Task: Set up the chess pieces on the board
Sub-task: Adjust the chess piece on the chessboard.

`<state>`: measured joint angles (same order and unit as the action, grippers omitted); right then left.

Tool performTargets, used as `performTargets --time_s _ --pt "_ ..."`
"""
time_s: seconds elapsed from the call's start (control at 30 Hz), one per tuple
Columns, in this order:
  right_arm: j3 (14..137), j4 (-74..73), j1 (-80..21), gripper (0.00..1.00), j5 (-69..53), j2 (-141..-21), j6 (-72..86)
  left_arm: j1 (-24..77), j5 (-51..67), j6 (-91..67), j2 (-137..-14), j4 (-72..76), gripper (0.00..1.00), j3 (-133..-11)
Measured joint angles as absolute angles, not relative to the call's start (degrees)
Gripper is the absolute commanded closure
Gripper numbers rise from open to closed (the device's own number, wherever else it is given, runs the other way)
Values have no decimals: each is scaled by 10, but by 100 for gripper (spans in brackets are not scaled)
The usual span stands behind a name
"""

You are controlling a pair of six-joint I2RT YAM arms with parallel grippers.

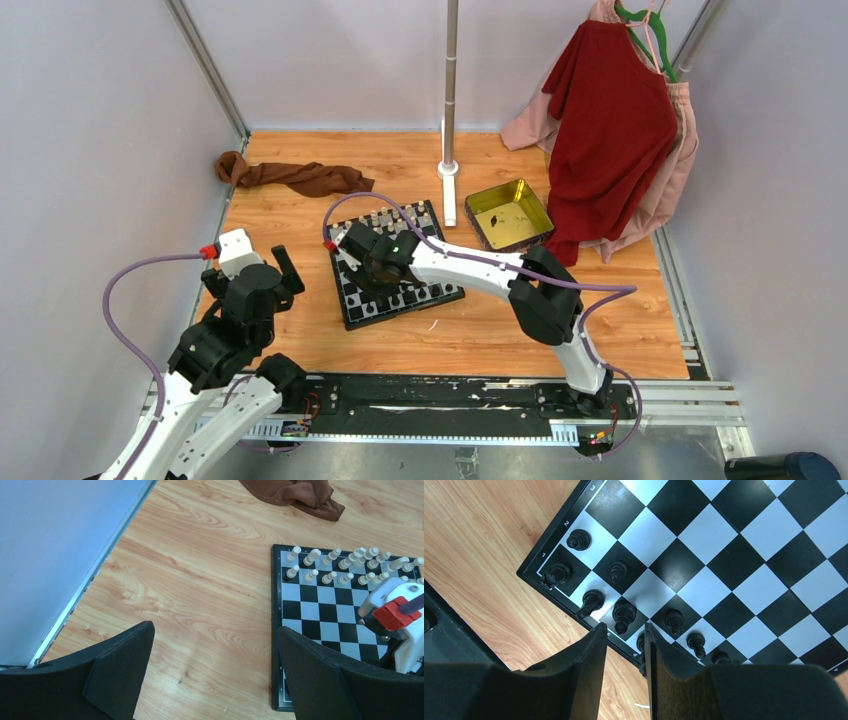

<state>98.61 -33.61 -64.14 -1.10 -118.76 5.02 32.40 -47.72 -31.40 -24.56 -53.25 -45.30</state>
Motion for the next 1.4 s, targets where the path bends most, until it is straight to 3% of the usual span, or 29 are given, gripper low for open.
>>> performTargets --time_s 0.53,1.0,1.4 --pt "987 -339 -641 73 -26 -1200 50 324 -475 -307 -246 -524 0 -453" --pt "987 -339 -641 90 -31 -1207 49 324 -475 -305 -246 -524 0 -453" --pt "987 -339 -641 95 -30 -1207 49 324 -471 -304 -246 -524 0 -453"
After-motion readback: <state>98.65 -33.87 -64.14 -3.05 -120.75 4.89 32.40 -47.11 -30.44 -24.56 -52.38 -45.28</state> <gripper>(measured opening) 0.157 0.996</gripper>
